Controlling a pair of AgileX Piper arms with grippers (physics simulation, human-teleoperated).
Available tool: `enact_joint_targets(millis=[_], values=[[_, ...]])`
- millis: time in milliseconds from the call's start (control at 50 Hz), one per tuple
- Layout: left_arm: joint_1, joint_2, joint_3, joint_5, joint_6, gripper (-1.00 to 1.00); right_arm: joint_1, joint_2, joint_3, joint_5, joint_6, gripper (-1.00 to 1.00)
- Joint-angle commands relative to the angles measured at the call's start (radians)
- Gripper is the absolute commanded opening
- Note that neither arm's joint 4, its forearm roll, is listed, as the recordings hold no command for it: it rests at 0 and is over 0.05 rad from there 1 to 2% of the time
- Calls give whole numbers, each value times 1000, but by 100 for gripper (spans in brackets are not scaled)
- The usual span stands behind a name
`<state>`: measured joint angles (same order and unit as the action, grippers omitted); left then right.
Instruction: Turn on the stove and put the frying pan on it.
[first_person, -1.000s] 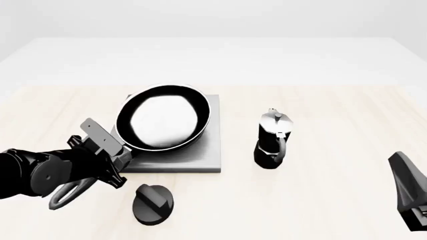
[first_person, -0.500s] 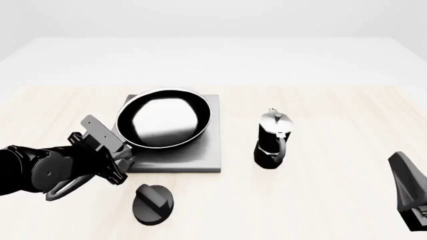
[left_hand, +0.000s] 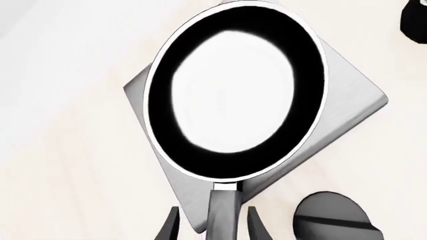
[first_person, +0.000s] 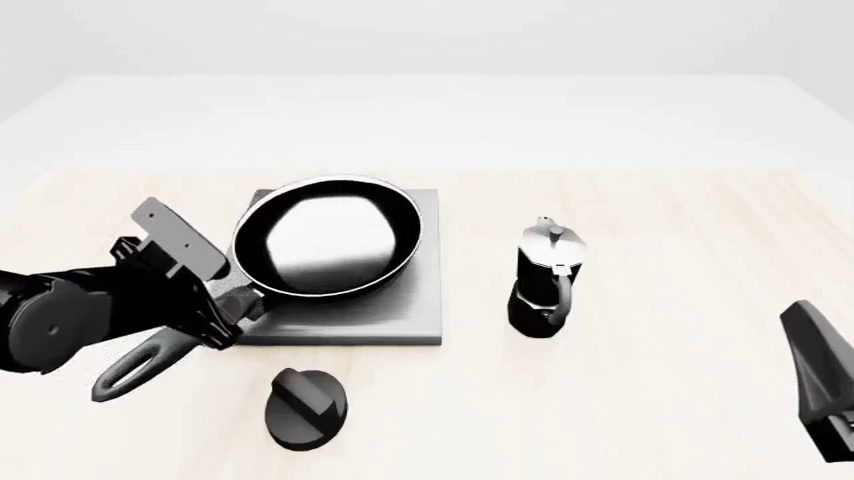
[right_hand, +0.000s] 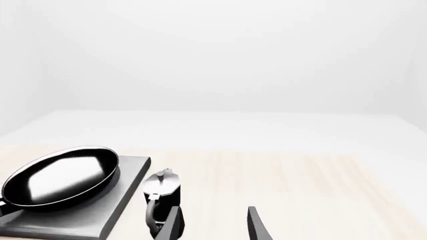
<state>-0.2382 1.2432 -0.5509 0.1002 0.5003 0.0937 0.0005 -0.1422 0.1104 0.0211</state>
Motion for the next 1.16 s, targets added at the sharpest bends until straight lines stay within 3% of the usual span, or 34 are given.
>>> enact_joint_targets(millis=[20,520,820,1160], values=[[-8,-94,-42,91,-14,100,2,0,-12,8,-3,100],[-71,-407,-82,309,-123,100,15,0,-32,14,-3,100],[-82,-623,-48,397,-220,100,5,0,-94,48,-4,100],[-71,-848,-9,515,-257,100,21,0,-163,93,-12,100]])
